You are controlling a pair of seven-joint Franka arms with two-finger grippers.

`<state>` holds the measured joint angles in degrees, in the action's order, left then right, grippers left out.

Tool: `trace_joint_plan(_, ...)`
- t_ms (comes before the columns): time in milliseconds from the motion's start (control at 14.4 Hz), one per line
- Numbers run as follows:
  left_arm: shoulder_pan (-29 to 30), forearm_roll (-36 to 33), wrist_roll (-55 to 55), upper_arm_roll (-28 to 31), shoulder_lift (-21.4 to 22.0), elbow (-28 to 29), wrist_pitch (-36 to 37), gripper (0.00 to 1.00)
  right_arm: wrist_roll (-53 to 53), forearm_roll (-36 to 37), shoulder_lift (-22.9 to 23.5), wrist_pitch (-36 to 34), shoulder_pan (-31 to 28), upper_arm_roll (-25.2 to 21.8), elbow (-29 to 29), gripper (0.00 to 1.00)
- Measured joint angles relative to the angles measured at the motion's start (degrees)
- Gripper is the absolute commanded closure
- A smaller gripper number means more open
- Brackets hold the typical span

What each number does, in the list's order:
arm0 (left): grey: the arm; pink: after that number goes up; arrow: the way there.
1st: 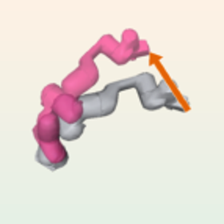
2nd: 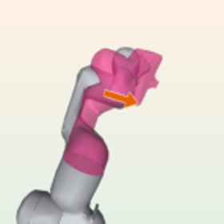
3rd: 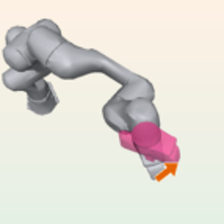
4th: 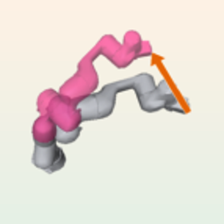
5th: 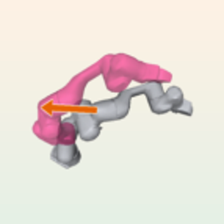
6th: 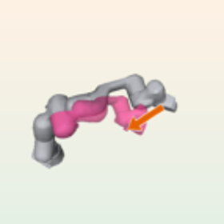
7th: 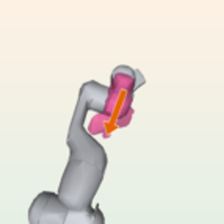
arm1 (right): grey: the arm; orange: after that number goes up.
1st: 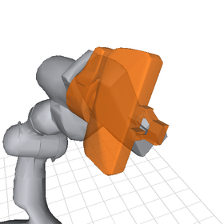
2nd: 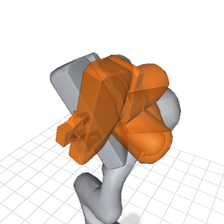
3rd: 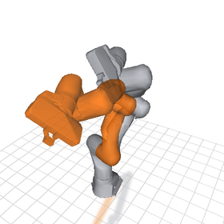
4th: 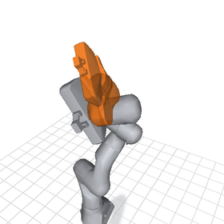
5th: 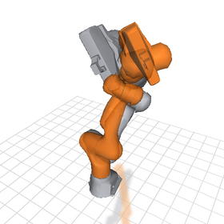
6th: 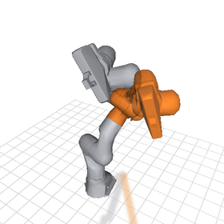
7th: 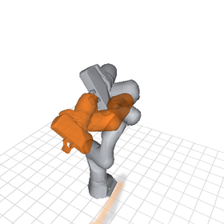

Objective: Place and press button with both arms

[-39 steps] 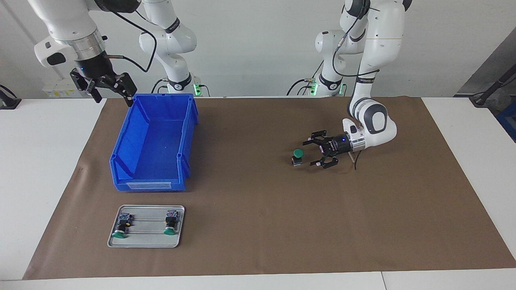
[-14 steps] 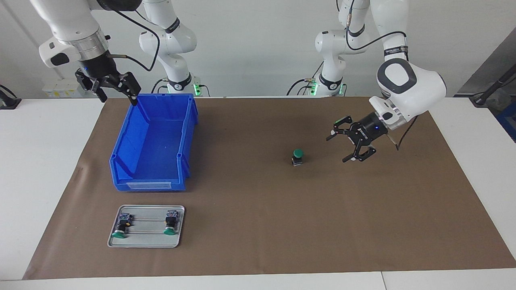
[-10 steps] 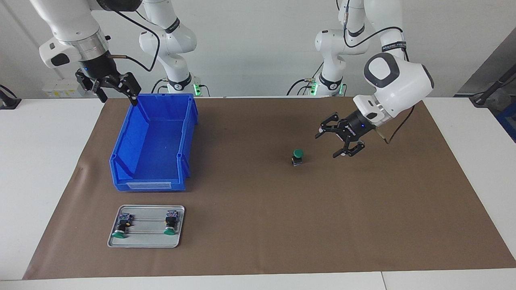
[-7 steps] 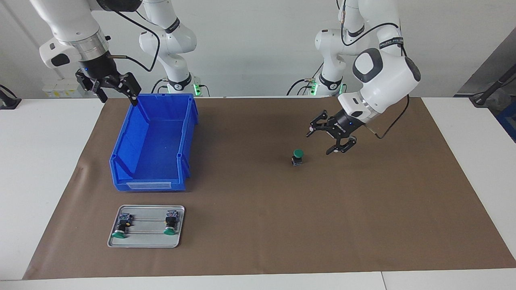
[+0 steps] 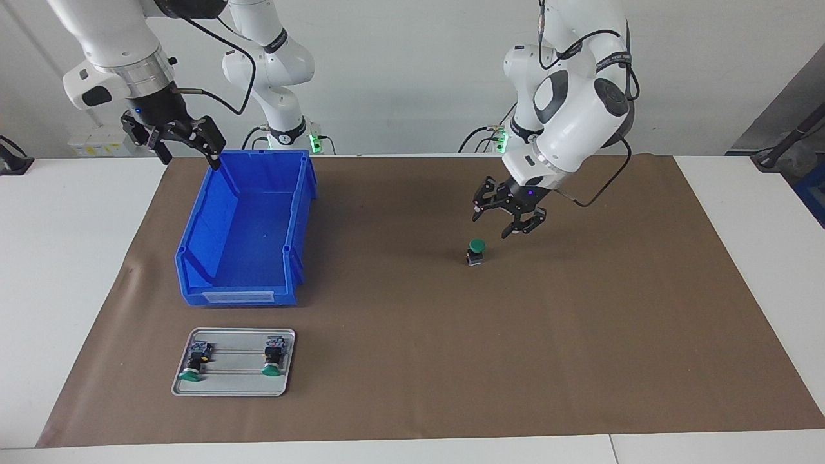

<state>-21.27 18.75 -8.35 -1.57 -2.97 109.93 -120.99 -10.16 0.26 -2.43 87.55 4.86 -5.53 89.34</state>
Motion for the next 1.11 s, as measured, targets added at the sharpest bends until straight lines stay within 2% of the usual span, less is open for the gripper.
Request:
trace_joint_plan(139,-2.4,-5.2,7.5,-0.1,0.0,0.0,0.0,1.00,0.0,0.0,0.0,0.0,0.0,0.0,0.0,0.00)
trace_joint_plan(279,-4.2,-6.8,11.8,-0.2,0.0,0.2,0.0,1.00,0.0,0.0,0.0,0.0,0.0,0.0,0.0,0.00)
trace_joint_plan(557,-5.3,-13.0,13.3,-0.3,-0.2,2.4,0.0,1.00,0.0,0.0,0.0,0.0,0.0,0.0,0.0,0.00)
trace_joint_plan(766,-5.3,-14.0,13.3,-0.2,-0.7,4.4,-2.3,1.00,0.0,0.0,0.0,0.0,0.0,0.0,0.0,0.00)
trace_joint_plan(1115,-5.9,-16.5,13.7,-0.4,-4.5,5.9,-6.1,1.00,0.0,0.0,0.0,0.0,0.0,0.0,0.0,0.00)
